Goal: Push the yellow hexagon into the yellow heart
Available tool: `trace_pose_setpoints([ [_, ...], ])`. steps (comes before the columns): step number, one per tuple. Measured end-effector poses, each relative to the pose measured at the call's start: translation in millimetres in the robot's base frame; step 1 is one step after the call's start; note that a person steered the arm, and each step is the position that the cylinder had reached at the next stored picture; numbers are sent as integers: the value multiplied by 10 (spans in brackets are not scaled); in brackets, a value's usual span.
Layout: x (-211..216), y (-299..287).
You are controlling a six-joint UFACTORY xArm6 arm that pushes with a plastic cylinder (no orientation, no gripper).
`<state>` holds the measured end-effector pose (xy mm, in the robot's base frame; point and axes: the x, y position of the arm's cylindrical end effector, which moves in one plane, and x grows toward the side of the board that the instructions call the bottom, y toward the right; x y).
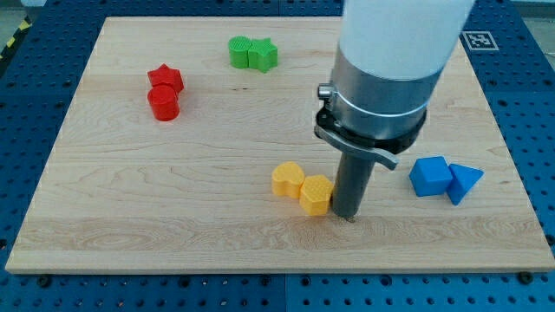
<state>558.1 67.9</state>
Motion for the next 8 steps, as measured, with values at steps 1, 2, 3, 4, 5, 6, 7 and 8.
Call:
trace_pose_setpoints([
  [1, 0, 0],
  [2, 16, -10],
  [3, 30, -51],
  [4, 164, -49],
  [5, 456, -49],
  [6, 381, -200],
  [7, 113, -419],
  [8, 42, -440],
])
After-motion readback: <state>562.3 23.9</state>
